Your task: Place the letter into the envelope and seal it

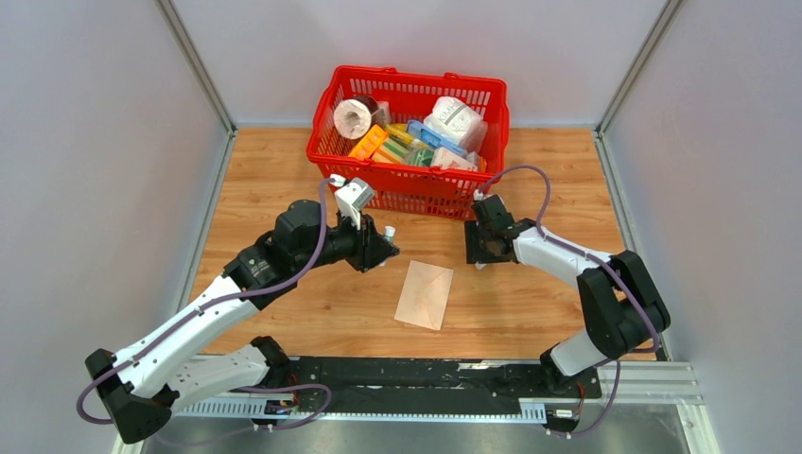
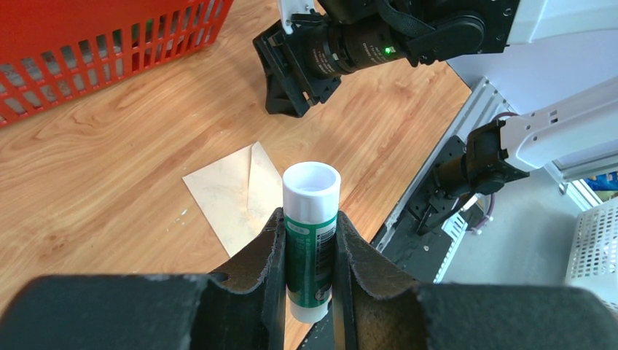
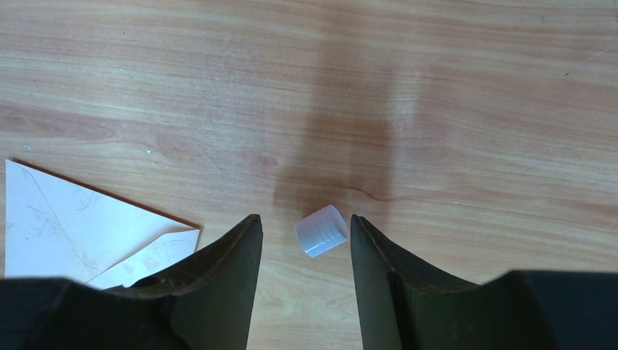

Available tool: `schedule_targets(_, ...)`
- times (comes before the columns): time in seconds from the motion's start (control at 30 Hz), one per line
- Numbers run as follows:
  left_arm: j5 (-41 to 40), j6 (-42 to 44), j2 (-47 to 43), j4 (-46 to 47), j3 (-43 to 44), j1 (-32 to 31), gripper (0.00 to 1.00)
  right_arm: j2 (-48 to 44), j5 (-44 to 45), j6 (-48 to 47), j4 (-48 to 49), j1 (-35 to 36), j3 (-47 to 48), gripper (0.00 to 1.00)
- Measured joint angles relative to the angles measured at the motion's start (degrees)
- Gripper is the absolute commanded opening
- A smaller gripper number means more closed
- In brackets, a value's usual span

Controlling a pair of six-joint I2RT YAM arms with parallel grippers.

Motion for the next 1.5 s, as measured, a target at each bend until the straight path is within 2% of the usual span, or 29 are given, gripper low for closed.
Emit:
schedule_targets(0.33, 0.04, 0.00, 0.37, 0.00, 0.00, 0.26, 0.00, 0.44, 0.31, 0.94, -1.18, 0.11, -0.20, 0.45)
schedule_targets(0.7, 0.07, 0.00, 0.52, 0.00, 0.00, 0.26, 0.00, 1.90, 0.76, 2.21, -1.36, 0.13, -0.20, 0.34)
schedule_targets(0.93, 0.04, 0.00, 0.52, 0.02, 0.00, 0.31, 0.00, 2.10, 1.07, 3.93, -1.64, 0.22, -0.20, 0.17)
schedule_targets(1.0, 0.04, -0.02, 0.52, 0.02, 0.00, 0.31, 0.00, 1.84, 0.96, 4.76, -2.03, 0.24, -0.26, 0.15)
schedule_targets(1.23, 0.07, -0.31, 0.61, 0.31, 0.00, 0.31, 0.00, -3.17, -2.49, 11.17, -4.33, -0.07, -4.52, 0.14)
schedule_targets(1.5, 0.44, -1.90, 1.51, 1.95, -0.02, 0.31, 0.00, -14.82, -13.60, 20.35, -3.30, -0.24, -14.78, 0.16)
